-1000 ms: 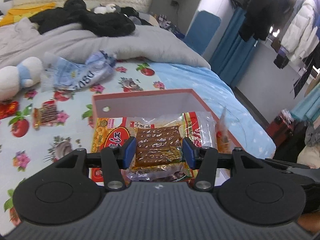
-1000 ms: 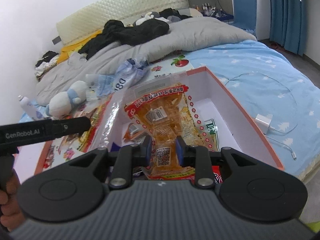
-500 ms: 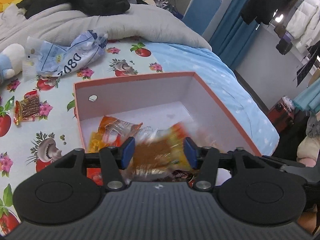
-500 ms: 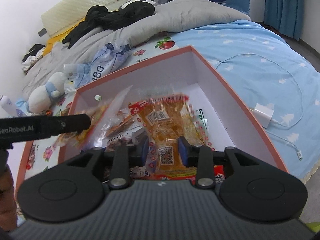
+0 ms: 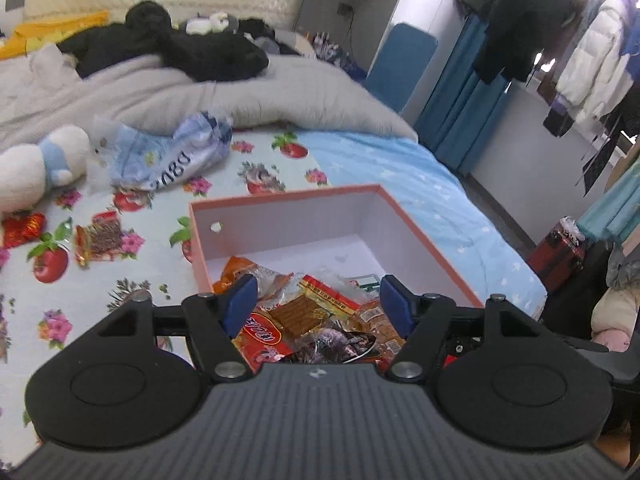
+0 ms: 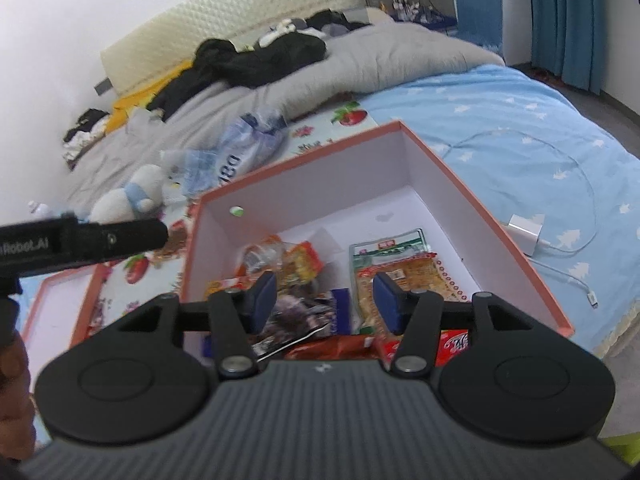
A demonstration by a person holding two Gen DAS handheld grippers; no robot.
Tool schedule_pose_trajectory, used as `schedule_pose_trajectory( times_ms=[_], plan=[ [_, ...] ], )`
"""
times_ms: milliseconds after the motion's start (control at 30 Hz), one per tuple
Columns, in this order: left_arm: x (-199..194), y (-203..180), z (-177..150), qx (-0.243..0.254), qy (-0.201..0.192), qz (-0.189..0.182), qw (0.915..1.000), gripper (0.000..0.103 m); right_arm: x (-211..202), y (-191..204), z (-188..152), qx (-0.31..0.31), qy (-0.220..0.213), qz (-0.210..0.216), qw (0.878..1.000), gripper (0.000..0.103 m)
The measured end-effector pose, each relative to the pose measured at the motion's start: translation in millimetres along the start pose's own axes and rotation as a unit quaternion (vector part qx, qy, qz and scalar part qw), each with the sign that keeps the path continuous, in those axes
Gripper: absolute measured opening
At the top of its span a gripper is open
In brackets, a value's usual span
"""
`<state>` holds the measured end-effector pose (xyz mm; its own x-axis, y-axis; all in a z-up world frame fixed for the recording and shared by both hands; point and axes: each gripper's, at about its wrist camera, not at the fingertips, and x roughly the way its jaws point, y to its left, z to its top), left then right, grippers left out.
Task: Organize snacks
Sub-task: 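Lower both packets into the deep pink box and open both grippers, then withdraw both grippers from the box toward the remaining snacks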
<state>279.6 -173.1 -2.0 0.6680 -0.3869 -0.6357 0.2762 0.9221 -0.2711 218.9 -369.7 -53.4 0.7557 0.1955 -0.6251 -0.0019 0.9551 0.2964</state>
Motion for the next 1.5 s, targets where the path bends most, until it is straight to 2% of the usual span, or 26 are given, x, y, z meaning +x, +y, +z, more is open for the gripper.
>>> schedule_pose_trajectory(
  times_ms=[267,533,700,900,1233,1367,1500],
  plan=[
    [-74,-11,-18,0.030,-0.041,0.003,0.9987,0.073,-48,24,-15,-0.009,-0.032,0.011,0.999,0.056],
    [-132,-8,-49,0.035,-0.070,0.017,0.9967,0.073,-83,51,-37,-0.027,-0.047,0.022,0.998,0.056],
    [-164,2,-82,0.030,-0.074,0.035,0.9962,0.073,-96,68,-56,-0.040,-0.045,0.038,0.997,0.056],
    [-196,23,-125,0.001,-0.079,0.065,0.9948,0.073,-103,87,-79,-0.059,-0.037,0.066,0.995,0.056],
    [-232,63,-181,-0.051,-0.072,0.123,0.9884,0.073,-103,112,-115,-0.093,-0.010,0.115,0.989,0.056],
    [-233,81,-189,-0.067,-0.069,0.140,0.9855,0.077,-100,122,-122,-0.107,-0.002,0.131,0.986,0.056],
    [-222,102,-184,-0.096,-0.065,0.140,0.9833,0.077,-93,134,-123,-0.126,0.000,0.141,0.982,0.056]
  ],
)
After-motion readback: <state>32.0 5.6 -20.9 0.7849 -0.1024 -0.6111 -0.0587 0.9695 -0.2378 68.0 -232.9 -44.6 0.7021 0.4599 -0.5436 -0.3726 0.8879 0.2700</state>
